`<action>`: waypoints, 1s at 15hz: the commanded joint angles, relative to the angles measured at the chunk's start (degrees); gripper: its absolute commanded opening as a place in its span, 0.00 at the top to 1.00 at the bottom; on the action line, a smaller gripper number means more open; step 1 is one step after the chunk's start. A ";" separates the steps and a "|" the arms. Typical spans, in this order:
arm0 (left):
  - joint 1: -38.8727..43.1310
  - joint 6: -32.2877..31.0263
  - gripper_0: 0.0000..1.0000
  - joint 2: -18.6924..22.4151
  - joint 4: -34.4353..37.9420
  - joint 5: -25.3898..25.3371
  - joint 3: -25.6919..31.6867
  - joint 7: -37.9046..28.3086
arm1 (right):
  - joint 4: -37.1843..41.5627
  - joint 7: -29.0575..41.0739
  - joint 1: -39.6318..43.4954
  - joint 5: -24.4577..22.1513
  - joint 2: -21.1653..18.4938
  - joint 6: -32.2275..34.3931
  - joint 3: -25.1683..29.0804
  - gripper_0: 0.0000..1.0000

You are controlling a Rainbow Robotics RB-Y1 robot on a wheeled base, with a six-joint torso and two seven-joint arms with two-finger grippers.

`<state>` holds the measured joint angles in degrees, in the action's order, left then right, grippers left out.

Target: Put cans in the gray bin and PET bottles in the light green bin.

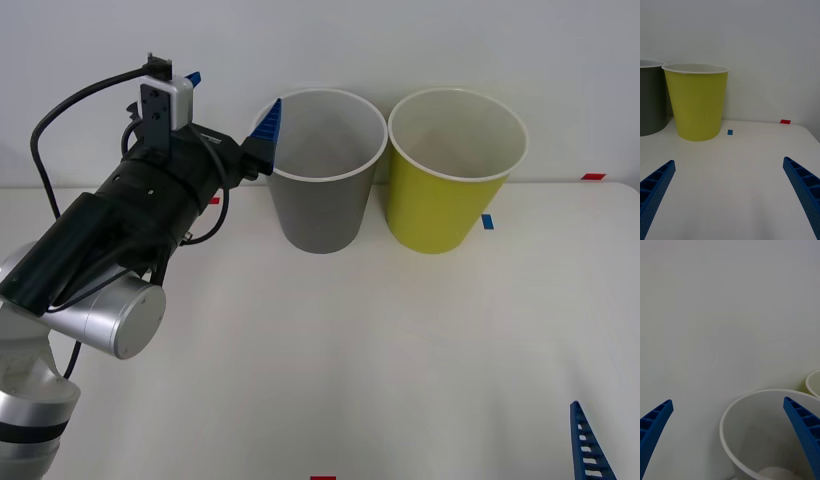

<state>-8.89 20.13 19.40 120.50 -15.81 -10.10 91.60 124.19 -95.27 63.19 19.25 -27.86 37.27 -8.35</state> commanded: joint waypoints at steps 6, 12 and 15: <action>18.21 -0.53 0.00 2.92 11.42 -0.28 5.09 -0.28 | 0.00 0.00 0.00 0.00 0.00 0.00 0.00 0.00; 30.16 -9.93 0.00 2.92 12.56 -0.36 5.44 -0.28 | 0.00 0.00 0.00 0.00 0.00 0.00 0.00 0.00; 33.94 -12.48 0.00 2.66 12.56 -0.28 5.44 -0.28 | 0.00 0.00 0.00 0.00 0.00 0.00 0.00 0.00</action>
<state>23.85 8.52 22.12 133.14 -16.13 -4.66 91.32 124.19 -95.27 63.19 19.25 -27.86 37.27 -8.35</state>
